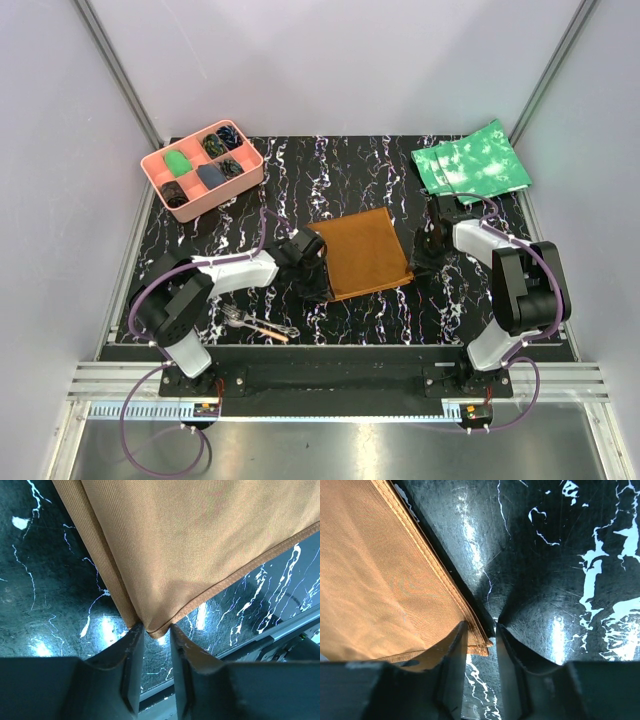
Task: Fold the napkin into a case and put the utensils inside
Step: Pick up the top corner of the square-folded napkin from the center of the board.
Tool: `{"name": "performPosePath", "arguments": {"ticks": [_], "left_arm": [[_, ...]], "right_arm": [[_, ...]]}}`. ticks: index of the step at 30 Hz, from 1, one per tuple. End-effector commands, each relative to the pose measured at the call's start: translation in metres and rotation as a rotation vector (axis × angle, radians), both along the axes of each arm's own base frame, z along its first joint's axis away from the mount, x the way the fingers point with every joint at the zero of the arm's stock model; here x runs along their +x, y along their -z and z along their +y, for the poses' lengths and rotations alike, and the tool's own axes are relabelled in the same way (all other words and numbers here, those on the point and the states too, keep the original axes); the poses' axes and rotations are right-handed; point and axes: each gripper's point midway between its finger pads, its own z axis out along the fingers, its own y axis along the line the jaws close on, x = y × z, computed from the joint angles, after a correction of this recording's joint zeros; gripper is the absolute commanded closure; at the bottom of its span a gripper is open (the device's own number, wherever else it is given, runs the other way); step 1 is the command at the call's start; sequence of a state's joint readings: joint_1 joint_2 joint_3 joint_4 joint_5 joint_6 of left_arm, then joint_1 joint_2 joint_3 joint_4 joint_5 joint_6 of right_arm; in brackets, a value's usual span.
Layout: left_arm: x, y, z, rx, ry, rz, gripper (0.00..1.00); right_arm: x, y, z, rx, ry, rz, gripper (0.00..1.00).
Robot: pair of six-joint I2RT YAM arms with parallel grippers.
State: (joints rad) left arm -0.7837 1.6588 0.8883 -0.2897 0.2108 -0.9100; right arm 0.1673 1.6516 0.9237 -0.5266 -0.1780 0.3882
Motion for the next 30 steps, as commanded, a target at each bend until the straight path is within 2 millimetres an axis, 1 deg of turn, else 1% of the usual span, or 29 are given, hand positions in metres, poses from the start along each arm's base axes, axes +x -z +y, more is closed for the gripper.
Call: {"name": "performPosePath", "arguments": {"ticks": [1,6,8,9,10,12,13,15,16,17,18,19,21,23,25,30], "left_arm": [[0.009,-0.013,-0.012,-0.041,0.008,-0.032,0.72],[0.011,-0.019,-0.012,-0.046,0.007,-0.047,0.80],[0.013,-0.024,-0.013,-0.052,0.011,-0.062,0.82],[0.013,-0.025,-0.013,-0.048,0.012,-0.065,0.82],[0.014,-0.029,-0.013,-0.051,0.012,-0.073,0.85],[0.016,-0.034,-0.011,-0.048,0.009,-0.089,0.88],[0.017,-0.040,-0.011,-0.054,0.009,-0.103,0.89],[0.017,-0.044,-0.007,-0.041,0.001,-0.116,0.92],[0.018,-0.049,-0.006,-0.047,-0.002,-0.130,0.93],[0.019,-0.049,-0.003,-0.038,-0.004,-0.136,0.94],[0.019,-0.050,-0.002,-0.035,-0.004,-0.137,0.94],[0.020,-0.050,-0.001,-0.035,-0.007,-0.140,0.95],[0.018,-0.049,-0.001,-0.038,-0.006,-0.129,0.97],[0.016,-0.047,0.002,-0.033,-0.009,-0.123,0.98],[0.016,-0.046,0.004,-0.028,-0.014,-0.128,0.99],[0.014,-0.030,0.017,0.021,-0.027,-0.114,0.99]], "right_arm": [[0.001,-0.002,0.001,0.016,-0.017,-0.022,0.66],[0.002,-0.008,0.004,0.032,-0.020,-0.038,0.78],[0.004,-0.013,0.005,0.040,-0.021,-0.050,0.85],[0.006,-0.016,0.005,0.044,-0.019,-0.059,0.92],[0.007,-0.018,0.005,0.044,-0.017,-0.065,0.94],[0.008,-0.025,0.004,0.036,-0.012,-0.078,0.95],[0.007,-0.027,0.003,0.034,-0.013,-0.077,0.95],[0.007,-0.032,0.003,0.035,-0.016,-0.084,0.96],[0.005,-0.032,0.003,0.032,-0.017,-0.078,0.96],[0.005,-0.034,0.002,0.030,-0.016,-0.083,0.96],[0.005,-0.034,0.002,0.030,-0.019,-0.085,0.92],[0.004,-0.034,0.002,0.031,-0.019,-0.084,0.91],[0.002,-0.035,0.005,0.048,-0.026,-0.075,0.92],[0.001,-0.035,0.008,0.066,-0.030,-0.073,1.00],[-0.001,-0.035,0.012,0.091,-0.034,-0.069,1.00],[-0.004,-0.022,0.012,0.090,-0.036,-0.036,1.00]]}}
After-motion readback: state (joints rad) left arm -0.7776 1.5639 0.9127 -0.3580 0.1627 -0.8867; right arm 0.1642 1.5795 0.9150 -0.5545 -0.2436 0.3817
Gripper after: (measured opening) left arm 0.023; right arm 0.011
